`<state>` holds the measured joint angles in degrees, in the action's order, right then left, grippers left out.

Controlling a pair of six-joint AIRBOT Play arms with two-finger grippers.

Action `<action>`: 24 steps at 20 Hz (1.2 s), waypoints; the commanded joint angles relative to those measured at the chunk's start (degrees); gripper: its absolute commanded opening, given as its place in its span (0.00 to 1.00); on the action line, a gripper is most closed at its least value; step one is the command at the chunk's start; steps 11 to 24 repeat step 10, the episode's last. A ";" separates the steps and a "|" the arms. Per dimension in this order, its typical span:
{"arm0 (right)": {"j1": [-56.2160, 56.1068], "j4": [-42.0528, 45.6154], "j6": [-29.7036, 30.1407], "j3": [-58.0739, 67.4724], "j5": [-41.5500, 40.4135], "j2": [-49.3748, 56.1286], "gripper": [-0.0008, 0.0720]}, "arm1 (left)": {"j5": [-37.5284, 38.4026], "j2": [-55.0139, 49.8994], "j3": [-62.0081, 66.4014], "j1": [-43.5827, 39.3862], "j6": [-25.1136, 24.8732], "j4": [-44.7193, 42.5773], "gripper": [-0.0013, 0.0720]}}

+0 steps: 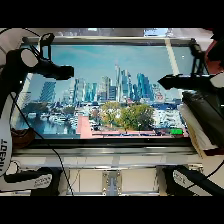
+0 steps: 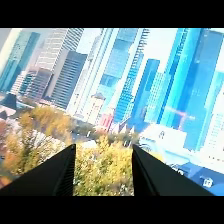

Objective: Fold the shirts.

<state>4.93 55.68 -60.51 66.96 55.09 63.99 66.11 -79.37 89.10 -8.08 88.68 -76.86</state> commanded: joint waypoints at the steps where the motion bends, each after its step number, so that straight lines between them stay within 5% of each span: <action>1: -8.31 10.54 0.31 -2.45 -9.66 -0.04 0.57 | 0.90 -0.07 0.07 -0.55 -0.70 -0.37 0.05; 24: -8.24 10.97 -0.55 -2.43 -6.23 -0.07 0.57 | 1.73 -0.09 0.04 -0.52 -0.68 -0.72 0.05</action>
